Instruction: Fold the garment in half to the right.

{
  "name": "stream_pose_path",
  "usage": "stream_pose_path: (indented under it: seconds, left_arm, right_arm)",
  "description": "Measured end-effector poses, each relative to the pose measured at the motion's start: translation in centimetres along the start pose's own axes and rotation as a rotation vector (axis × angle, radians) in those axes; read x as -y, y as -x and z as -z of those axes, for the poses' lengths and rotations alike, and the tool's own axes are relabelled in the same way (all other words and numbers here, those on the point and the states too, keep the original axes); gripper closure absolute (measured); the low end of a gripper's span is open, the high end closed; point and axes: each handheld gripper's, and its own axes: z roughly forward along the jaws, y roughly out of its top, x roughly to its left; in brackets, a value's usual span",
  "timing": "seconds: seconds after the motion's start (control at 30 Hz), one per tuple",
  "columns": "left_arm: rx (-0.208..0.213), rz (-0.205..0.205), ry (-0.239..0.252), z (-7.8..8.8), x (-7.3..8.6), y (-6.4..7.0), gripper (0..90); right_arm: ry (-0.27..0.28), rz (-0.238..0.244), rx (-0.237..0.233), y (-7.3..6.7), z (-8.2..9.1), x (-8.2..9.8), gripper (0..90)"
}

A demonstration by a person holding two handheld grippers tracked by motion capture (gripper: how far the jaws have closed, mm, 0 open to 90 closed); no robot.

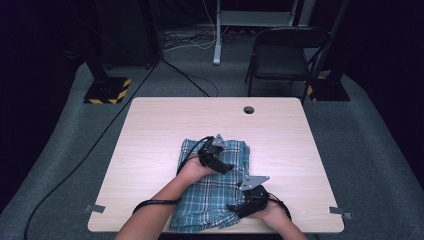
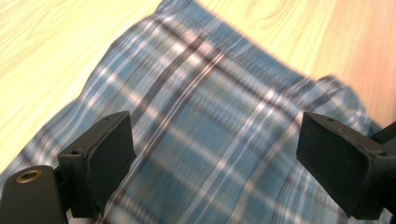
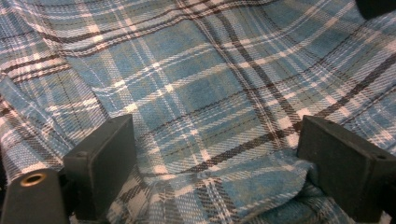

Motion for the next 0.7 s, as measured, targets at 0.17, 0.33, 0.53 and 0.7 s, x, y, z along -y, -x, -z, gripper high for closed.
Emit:
stream_pose_path:
  seconds: [0.17,0.33,0.53,0.7]
  left_arm:
    - [0.005,0.024,-0.033,-2.2,-0.6,-0.2,9.8]
    - [0.048,0.109,-0.058,-3.7,-0.5,-1.0,6.2]
    - [0.008,0.080,-0.071,-3.9,-0.6,-0.6,6.2]
    - [-0.015,0.031,-0.071,-2.4,-1.0,-0.1,8.8]
  right_arm:
    - [0.002,-0.003,0.000,0.0,0.0,0.0,10.9]
    - [0.016,-0.004,-0.001,0.0,0.0,0.2,10.8]
    - [0.011,-0.002,0.001,0.0,0.0,0.1,10.7]
    - [0.015,-0.004,-0.006,0.1,0.0,0.2,10.7]
